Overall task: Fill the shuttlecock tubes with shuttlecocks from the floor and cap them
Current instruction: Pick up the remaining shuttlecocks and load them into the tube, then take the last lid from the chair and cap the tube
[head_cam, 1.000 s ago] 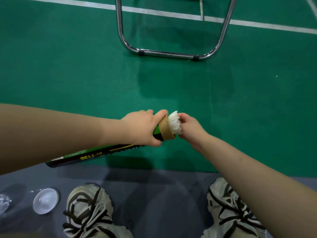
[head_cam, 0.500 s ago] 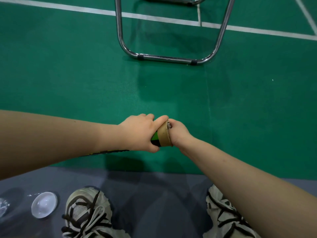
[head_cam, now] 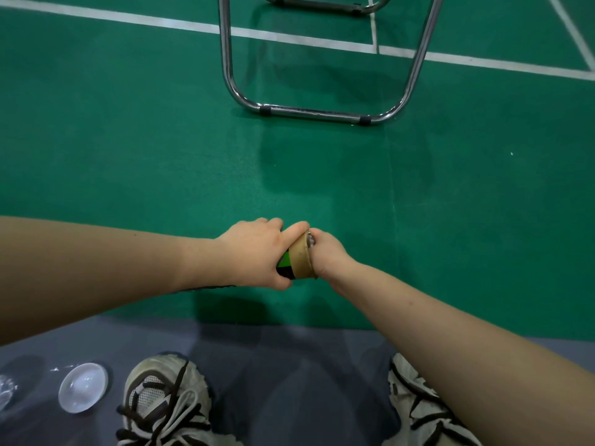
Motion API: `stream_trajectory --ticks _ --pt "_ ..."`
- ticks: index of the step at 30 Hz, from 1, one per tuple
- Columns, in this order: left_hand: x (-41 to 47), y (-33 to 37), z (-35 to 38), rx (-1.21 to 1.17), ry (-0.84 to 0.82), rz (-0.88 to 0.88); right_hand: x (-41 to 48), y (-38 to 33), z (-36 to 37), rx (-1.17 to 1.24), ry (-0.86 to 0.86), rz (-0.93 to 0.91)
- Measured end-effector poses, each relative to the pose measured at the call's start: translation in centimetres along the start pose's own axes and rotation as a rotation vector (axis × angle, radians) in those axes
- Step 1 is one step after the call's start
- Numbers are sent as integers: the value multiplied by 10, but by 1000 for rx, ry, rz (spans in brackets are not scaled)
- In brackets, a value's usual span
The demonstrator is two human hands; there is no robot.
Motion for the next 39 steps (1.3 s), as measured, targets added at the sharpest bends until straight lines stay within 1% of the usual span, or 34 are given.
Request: stream_trajectory --ticks 6,9,16,20,26,28,30,32,35,39 --pt "0 -1 2 11 -14 -9 0 1 2 17 -16 6" --pt "1 -1 2 14 -19 -11 0 -2 3 25 -50 2" --pt "4 -3 -4 -5 -10 -31 -3 1 -9 286 -225 36" --pt "7 -4 -13 -32 10 -58 -2 -8 -24 339 -196 46" --pt "5 -8 -32 -46 19 -85 -1 -42 -30 169 -181 -13" --pt "5 -16 -42 -56 19 -109 1 -60 -33 98 -203 -33" --pt "4 -27 -54 -61 49 -132 3 -81 -39 61 -214 -62" --pt "2 -37 -62 -90 32 -157 7 -91 -40 51 -227 -71" --pt "7 -57 -87 -112 91 -213 17 -125 -58 44 -189 -120" --pt "12 -84 -126 -189 212 -274 28 -183 -81 10 -144 -260"
Point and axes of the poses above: each hand's wrist, its own x-axis towards the middle knuckle, its own z-axis out of the palm, y = z × x, the point moved 6 cm from there along x, towards the middle knuckle, and after that the axes turned 6 degrees about -y, right-handed, at the moved point
